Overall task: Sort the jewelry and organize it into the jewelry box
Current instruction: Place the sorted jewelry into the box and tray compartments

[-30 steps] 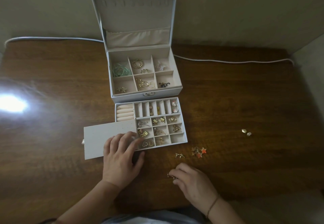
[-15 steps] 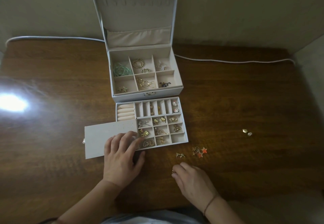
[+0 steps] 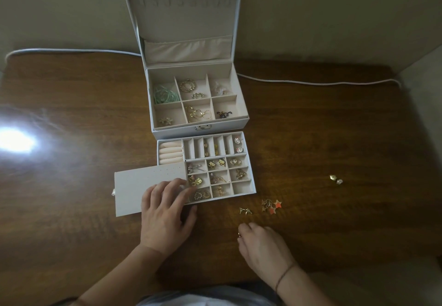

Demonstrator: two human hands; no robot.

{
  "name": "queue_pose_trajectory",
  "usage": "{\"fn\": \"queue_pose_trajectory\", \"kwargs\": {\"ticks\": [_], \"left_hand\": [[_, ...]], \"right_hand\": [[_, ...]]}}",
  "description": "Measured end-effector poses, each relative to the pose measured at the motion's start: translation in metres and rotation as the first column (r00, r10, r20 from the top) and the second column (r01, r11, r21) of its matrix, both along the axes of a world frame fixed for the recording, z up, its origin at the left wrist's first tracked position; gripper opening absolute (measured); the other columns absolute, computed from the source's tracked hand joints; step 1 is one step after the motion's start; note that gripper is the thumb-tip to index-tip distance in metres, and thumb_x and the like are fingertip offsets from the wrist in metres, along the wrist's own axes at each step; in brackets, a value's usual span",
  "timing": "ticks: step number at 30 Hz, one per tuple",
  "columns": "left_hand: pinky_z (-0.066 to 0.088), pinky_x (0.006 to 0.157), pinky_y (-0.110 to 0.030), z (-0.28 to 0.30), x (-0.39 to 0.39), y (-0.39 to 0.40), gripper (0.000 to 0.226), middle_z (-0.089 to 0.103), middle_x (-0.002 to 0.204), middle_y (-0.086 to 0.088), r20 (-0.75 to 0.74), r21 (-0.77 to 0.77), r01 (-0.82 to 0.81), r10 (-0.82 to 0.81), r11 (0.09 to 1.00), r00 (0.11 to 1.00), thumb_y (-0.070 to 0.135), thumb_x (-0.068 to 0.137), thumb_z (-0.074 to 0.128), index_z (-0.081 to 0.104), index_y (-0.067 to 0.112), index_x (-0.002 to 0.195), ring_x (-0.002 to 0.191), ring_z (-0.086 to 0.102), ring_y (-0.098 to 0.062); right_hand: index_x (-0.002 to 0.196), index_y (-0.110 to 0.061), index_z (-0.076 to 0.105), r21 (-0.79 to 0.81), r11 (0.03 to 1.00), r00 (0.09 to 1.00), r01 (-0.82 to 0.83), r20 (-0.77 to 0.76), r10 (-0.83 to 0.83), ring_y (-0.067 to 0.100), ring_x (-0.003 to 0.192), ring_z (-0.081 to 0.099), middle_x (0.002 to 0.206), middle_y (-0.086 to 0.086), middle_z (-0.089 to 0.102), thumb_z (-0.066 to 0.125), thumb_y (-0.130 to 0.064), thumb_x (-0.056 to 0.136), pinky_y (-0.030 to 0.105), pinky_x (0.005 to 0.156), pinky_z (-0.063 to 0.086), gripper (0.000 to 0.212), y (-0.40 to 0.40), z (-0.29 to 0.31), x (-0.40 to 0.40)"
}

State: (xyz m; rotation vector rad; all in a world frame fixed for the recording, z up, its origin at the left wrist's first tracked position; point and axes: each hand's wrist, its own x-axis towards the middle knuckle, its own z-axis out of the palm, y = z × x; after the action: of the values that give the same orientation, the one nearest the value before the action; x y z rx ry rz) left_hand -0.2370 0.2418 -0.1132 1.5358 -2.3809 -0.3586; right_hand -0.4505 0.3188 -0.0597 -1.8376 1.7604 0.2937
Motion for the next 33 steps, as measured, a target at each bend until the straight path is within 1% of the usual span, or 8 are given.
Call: {"fn": "queue_pose_trajectory", "kwargs": {"ticks": [6, 12, 16, 19, 22, 25, 31, 33], "left_hand": [[0.026, 0.108, -0.05, 0.0, 0.0, 0.0, 0.042, 0.055, 0.13, -0.004, -0.006, -0.004, 0.004, -0.004, 1.0, 1.0, 0.045, 0.084, 0.053, 0.064, 0.025, 0.12, 0.123, 0.043, -0.031], [0.026, 0.108, -0.051, -0.001, 0.001, 0.0, 0.042, 0.055, 0.131, -0.004, 0.001, 0.013, 0.004, -0.004, 1.0, 1.0, 0.045, 0.085, 0.054, 0.063, 0.026, 0.121, 0.124, 0.044, -0.031], [0.026, 0.109, -0.05, 0.0, 0.001, 0.0, 0.042, 0.055, 0.131, -0.004, 0.003, 0.017, 0.006, -0.006, 1.0, 1.0, 0.045, 0.085, 0.053, 0.061, 0.027, 0.123, 0.125, 0.043, -0.032], [0.027, 0.109, -0.051, -0.001, 0.001, 0.0, 0.042, 0.055, 0.131, -0.004, 0.003, 0.017, 0.004, -0.004, 1.0, 1.0, 0.044, 0.085, 0.054, 0.062, 0.027, 0.123, 0.125, 0.044, -0.032], [0.027, 0.108, -0.051, -0.001, 0.001, 0.0, 0.041, 0.055, 0.131, -0.004, -0.003, 0.006, 0.001, -0.001, 1.0, 1.0, 0.044, 0.085, 0.054, 0.062, 0.026, 0.122, 0.124, 0.044, -0.032], [0.027, 0.108, -0.05, -0.001, 0.0, 0.0, 0.041, 0.056, 0.13, -0.004, -0.014, -0.005, 0.004, -0.004, 1.0, 1.0, 0.042, 0.084, 0.055, 0.062, 0.026, 0.122, 0.123, 0.045, -0.032], [0.026, 0.108, -0.049, 0.0, 0.0, 0.001, 0.041, 0.055, 0.129, -0.004, -0.007, -0.012, 0.002, -0.002, 1.0, 1.0, 0.043, 0.085, 0.054, 0.063, 0.026, 0.122, 0.123, 0.044, -0.031], [0.026, 0.108, -0.049, 0.0, 0.0, 0.0, 0.041, 0.055, 0.129, -0.004, -0.012, -0.017, 0.005, -0.005, 1.0, 1.0, 0.042, 0.085, 0.054, 0.062, 0.026, 0.122, 0.123, 0.044, -0.031]], "right_hand": [[0.108, -0.02, 0.055, -0.043, 0.997, 0.998, 0.064, -0.002, -0.065, 0.012, 0.083, 0.059, 0.097, -0.002, 0.059, 0.036, -0.027, 0.099, 0.024, 0.069, 0.05, 0.023, 0.002, 0.002, -0.001], [0.114, -0.026, 0.055, -0.078, 0.978, 0.979, 0.194, 0.08, -0.188, 0.006, 0.081, 0.054, 0.099, -0.011, 0.056, 0.038, -0.027, 0.1, 0.017, 0.07, 0.047, 0.022, 0.008, -0.006, -0.011], [0.105, -0.032, 0.059, -0.04, 0.915, 0.885, 0.402, 0.273, -0.377, -0.003, 0.069, 0.054, 0.084, -0.016, 0.058, 0.049, -0.027, 0.098, 0.012, 0.059, 0.046, 0.014, -0.001, -0.003, -0.02], [0.106, -0.032, 0.061, -0.148, 0.843, 0.816, 0.518, 0.38, -0.435, 0.0, 0.058, 0.055, 0.074, -0.012, 0.06, 0.053, -0.024, 0.097, 0.011, 0.049, 0.041, 0.014, -0.023, 0.0, -0.026], [0.112, -0.028, 0.064, -0.3, 0.813, 0.849, 0.499, 0.356, -0.39, -0.003, 0.069, 0.058, 0.085, -0.016, 0.065, 0.052, -0.024, 0.097, 0.013, 0.058, 0.047, 0.019, -0.046, -0.002, -0.026], [0.114, -0.023, 0.066, -0.366, 0.834, 0.905, 0.413, 0.268, -0.331, 0.004, 0.084, 0.063, 0.099, -0.01, 0.07, 0.052, -0.022, 0.098, 0.014, 0.068, 0.049, 0.022, -0.058, -0.013, -0.027], [0.123, -0.027, 0.062, -0.312, 0.897, 0.94, 0.314, 0.235, -0.247, -0.013, 0.064, 0.046, 0.107, -0.013, 0.068, 0.054, -0.031, 0.097, 0.002, 0.06, 0.033, 0.028, -0.056, -0.011, -0.032], [0.124, -0.028, 0.062, -0.317, 0.901, 0.941, 0.296, 0.259, -0.218, -0.018, 0.061, 0.044, 0.106, -0.016, 0.069, 0.056, -0.028, 0.096, 0.002, 0.056, 0.036, 0.029, -0.052, -0.007, -0.036]]}}
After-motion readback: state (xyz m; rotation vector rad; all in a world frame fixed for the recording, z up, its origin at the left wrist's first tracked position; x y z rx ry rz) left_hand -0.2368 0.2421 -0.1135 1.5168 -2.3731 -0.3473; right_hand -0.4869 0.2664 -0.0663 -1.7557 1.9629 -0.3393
